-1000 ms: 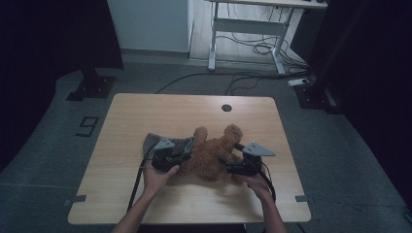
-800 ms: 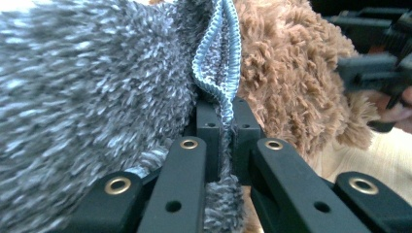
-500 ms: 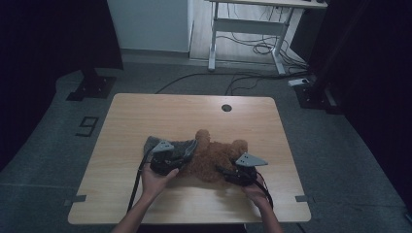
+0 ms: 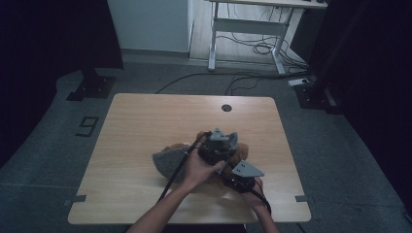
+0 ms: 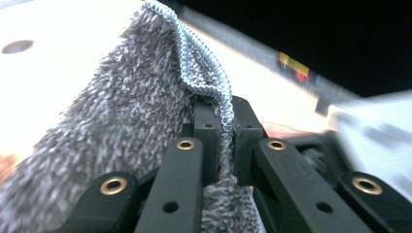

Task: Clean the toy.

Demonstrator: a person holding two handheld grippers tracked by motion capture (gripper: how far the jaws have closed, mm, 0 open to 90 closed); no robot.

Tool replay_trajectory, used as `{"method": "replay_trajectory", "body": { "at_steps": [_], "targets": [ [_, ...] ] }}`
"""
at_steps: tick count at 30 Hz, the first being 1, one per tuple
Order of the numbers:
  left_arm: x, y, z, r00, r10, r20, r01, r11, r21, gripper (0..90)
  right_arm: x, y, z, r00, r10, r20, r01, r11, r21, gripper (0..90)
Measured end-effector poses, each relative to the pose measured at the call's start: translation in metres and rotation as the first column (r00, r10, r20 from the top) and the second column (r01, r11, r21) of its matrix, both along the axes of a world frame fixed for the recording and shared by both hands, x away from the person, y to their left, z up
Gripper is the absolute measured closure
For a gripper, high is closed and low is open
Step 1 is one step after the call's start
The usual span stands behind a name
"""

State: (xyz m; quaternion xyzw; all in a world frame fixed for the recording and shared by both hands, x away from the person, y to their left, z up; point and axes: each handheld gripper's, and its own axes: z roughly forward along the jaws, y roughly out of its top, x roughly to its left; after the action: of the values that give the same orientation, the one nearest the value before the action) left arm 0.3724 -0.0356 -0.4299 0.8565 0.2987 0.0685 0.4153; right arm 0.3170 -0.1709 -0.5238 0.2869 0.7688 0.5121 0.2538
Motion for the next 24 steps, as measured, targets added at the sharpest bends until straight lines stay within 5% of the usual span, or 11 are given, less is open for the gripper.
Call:
{"method": "replay_trajectory", "body": {
  "at_steps": [1, 2, 6, 12, 20, 24],
  "targets": [
    [0.005, -0.006, -0.009, 0.9999, 0.010, -0.002, -0.010, 0.9990, 0.044, 83.8, -0.001, 0.000, 0.000, 1.0000, -0.003, 0.003, 0.003, 1.000, -0.004, 59.1],
    [0.010, -0.007, -0.018, 0.9996, 0.015, -0.025, -0.014, 0.9991, 0.040, 84.1, -0.001, 0.000, -0.001, 1.0000, -0.006, 0.007, 0.006, 1.000, -0.008, 59.7],
    [0.017, 0.005, -0.027, 0.9961, 0.017, -0.087, -0.020, 0.9991, -0.037, 85.2, 0.001, -0.001, -0.006, 1.0000, -0.009, 0.000, 0.009, 1.000, -0.004, 60.6],
    [0.009, 0.028, -0.019, 0.9965, 0.036, -0.076, -0.039, 0.9980, -0.050, 85.2, -0.001, 0.003, -0.004, 1.0000, 0.001, 0.009, -0.001, 1.000, -0.026, 60.7],
    [0.006, 0.095, -0.018, 0.9846, 0.175, 0.004, -0.175, 0.9845, 0.013, 85.1, 0.003, -0.001, -0.004, 0.9996, -0.012, -0.025, 0.012, 1.000, 0.012, 60.2],
    [-0.002, 0.118, -0.018, 0.9859, 0.168, -0.001, -0.168, 0.9853, -0.033, 85.2, 0.003, 0.001, -0.004, 0.9999, -0.008, -0.015, 0.008, 1.000, 0.015, 60.2]
  ]
}}
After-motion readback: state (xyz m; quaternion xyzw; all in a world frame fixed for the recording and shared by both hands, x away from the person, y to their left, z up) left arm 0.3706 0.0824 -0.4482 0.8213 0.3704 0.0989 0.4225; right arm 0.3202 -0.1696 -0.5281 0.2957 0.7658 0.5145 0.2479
